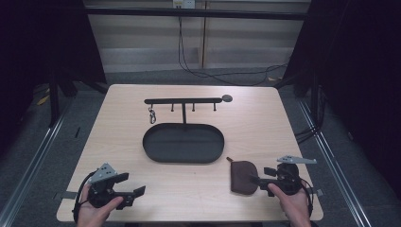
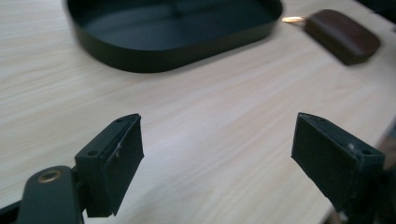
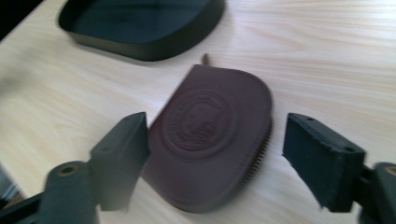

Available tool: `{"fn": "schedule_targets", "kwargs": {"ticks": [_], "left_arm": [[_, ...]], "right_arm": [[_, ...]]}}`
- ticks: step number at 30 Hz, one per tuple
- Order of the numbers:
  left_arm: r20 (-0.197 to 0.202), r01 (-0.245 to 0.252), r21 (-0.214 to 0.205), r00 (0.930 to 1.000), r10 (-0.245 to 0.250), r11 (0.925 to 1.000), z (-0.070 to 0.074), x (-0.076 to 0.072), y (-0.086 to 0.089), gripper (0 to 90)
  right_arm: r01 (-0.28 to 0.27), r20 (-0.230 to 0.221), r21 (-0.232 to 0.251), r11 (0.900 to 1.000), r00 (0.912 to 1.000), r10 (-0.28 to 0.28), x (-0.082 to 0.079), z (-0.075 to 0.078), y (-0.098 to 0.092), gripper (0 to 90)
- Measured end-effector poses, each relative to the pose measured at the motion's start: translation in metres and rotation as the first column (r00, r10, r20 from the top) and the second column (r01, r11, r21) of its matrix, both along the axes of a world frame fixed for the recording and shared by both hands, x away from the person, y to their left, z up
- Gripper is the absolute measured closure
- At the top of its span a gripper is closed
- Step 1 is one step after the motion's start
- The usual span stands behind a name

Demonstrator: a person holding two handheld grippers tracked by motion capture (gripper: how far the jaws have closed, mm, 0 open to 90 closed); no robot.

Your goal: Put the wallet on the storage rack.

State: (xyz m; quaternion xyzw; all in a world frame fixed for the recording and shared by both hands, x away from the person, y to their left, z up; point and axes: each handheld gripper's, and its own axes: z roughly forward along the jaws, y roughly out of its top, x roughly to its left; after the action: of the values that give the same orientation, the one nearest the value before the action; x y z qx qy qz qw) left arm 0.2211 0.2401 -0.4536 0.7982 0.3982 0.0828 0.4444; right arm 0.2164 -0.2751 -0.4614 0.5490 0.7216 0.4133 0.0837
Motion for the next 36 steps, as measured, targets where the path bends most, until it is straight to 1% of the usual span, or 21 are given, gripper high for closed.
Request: {"fn": "schedule_targets", "kwargs": {"ticks": [1,2,4,7,9,10,12,13,14,18,19,20,25,26,28,29,30,31,33,34,36], "left_arm": [[0.009,-0.002,0.007,1.0,0.002,1.0,-0.001,-0.001,-0.001,16.5],[0.001,0.012,0.002,0.9999,-0.012,0.9999,-0.003,-0.002,-0.001,16.0],[-0.014,0.034,0.01,0.9993,-0.034,0.9994,-0.007,-0.002,0.0,16.1],[-0.021,0.043,0.003,0.9988,-0.043,0.9991,-0.009,-0.003,0.0,16.1],[-0.022,0.04,0.001,0.999,-0.039,0.9992,-0.008,-0.003,0.0,16.1],[-0.028,0.045,-0.001,0.9986,-0.045,0.999,-0.009,-0.003,-0.001,16.1],[-0.037,0.056,0.012,0.9977,-0.056,0.9983,-0.01,-0.003,-0.002,16.3],[-0.043,0.065,0.014,0.997,-0.064,0.9978,-0.011,-0.003,-0.003,16.4],[-0.045,0.069,0.017,0.9967,-0.068,0.9975,-0.011,-0.003,-0.003,16.4],[-0.047,0.076,0.029,0.9961,-0.074,0.9967,-0.011,-0.002,-0.004,16.5],[-0.048,0.072,0.029,0.9963,-0.071,0.997,-0.011,-0.002,-0.004,16.5],[-0.048,0.072,0.029,0.9963,-0.071,0.997,-0.012,-0.001,-0.004,16.4],[-0.057,0.083,0.036,0.9952,-0.08,0.9959,-0.012,-0.001,-0.005,16.5],[-0.061,0.087,0.035,0.9946,-0.085,0.9956,-0.012,-0.001,-0.005,16.5],[-0.055,0.088,0.049,0.9949,-0.085,0.995,-0.012,-0.001,-0.006,16.8],[-0.058,0.091,0.043,0.9944,-0.088,0.995,-0.011,-0.002,-0.006,16.8],[-0.057,0.095,0.041,0.9941,-0.093,0.9946,-0.011,-0.002,-0.006,16.8],[-0.054,0.091,0.04,0.9946,-0.088,0.9951,-0.011,-0.002,-0.006,16.8],[-0.057,0.089,0.045,0.9946,-0.086,0.995,-0.011,0.0,-0.005,16.8],[-0.06,0.087,0.044,0.9946,-0.084,0.9952,-0.011,0.0,-0.004,16.8],[-0.06,0.084,0.046,0.9949,-0.081,0.9954,-0.012,0.0,-0.004,16.9]], "right_arm": [[-0.014,-0.003,0.01,0.9998,0.9999,0.014,0.002,0.001,0.0,23.5],[-0.018,-0.01,0.017,0.9997,0.9998,0.018,0.003,0.003,0.001,23.9],[-0.022,-0.004,0.0,0.9998,0.9997,0.022,0.006,0.007,0.002,24.9],[-0.031,-0.001,-0.019,0.9994,0.9995,0.031,0.009,0.014,0.002,27.7],[-0.035,-0.015,-0.034,0.9988,0.9993,0.035,0.012,0.017,0.002,29.6],[-0.037,-0.026,-0.051,0.998,0.999,0.035,0.014,0.018,0.002,30.0],[-0.05,-0.047,-0.057,0.9971,0.9978,0.048,0.017,0.019,0.004,32.4],[-0.055,-0.065,-0.071,0.9959,0.9966,0.051,0.019,0.019,0.006,32.4],[-0.06,-0.072,-0.104,0.9928,0.996,0.053,0.021,0.02,0.008,32.4],[-0.08,-0.122,-0.138,0.9872,0.9905,0.063,0.031,0.022,0.016,30.3],[-0.087,-0.138,-0.155,0.984,0.9882,0.065,0.034,0.023,0.017,29.4],[-0.101,-0.17,-0.169,0.9803,0.9828,0.072,0.041,0.025,0.019,24.2],[-0.129,-0.229,-0.182,0.9748,0.9696,0.085,0.054,0.027,0.021,18.8],[-0.141,-0.249,-0.19,0.9716,0.9642,0.091,0.057,0.028,0.022,17.7],[-0.142,-0.266,-0.201,0.9693,0.9602,0.085,0.061,0.028,0.024,17.9],[-0.149,-0.275,-0.209,0.9666,0.9574,0.088,0.063,0.028,0.025,17.8],[-0.167,-0.286,-0.223,0.9605,0.9532,0.099,0.065,0.027,0.026,17.9],[-0.166,-0.296,-0.225,0.9601,0.9505,0.095,0.066,0.027,0.028,17.9],[-0.18,-0.308,-0.244,0.9529,0.9462,0.1,0.07,0.027,0.03,17.9],[-0.181,-0.319,-0.247,0.9518,0.9427,0.097,0.073,0.027,0.031,17.8],[-0.182,-0.327,-0.252,0.9505,0.9403,0.093,0.078,0.028,0.031,17.3]]}}
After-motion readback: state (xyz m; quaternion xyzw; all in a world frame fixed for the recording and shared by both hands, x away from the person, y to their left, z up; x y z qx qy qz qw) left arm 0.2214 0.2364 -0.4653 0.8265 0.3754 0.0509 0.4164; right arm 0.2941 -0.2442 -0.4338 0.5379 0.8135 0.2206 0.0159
